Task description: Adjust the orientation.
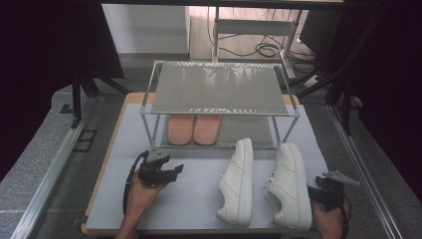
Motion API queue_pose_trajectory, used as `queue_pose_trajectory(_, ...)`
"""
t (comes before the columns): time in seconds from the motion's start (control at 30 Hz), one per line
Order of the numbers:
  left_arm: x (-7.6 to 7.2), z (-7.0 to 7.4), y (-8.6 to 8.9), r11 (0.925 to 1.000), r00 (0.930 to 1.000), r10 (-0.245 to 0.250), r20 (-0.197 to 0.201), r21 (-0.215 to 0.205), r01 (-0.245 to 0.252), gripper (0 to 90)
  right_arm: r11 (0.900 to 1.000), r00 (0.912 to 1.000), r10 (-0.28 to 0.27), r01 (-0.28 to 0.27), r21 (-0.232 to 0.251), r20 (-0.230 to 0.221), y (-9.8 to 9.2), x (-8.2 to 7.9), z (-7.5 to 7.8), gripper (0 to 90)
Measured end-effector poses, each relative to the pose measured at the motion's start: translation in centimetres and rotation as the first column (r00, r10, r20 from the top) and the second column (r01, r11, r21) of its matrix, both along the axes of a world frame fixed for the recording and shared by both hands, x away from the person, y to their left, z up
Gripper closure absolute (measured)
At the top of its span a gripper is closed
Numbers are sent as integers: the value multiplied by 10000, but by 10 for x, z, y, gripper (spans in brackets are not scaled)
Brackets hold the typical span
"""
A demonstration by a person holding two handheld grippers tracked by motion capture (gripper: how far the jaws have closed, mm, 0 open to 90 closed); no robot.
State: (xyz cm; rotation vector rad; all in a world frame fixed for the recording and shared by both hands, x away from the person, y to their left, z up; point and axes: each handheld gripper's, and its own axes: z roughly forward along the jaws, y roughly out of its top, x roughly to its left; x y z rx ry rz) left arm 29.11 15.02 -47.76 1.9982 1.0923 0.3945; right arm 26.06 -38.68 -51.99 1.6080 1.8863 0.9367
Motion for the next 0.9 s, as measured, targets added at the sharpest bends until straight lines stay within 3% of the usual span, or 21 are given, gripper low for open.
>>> queue_pose_trajectory(0.43, -23, 1, 28, 9985, 9985, 532, 87, 141, -533, 197, 10000, 10000, 11, -11, -8, -2, 0, 0, 0, 311)
queue_pose_trajectory(0.9, -40, -21, 50, 9937, 9940, 1052, -302, 419, -1039, 130, 10000, 10000, 3, -3, -29, -3, 0, 0, 0, 312)
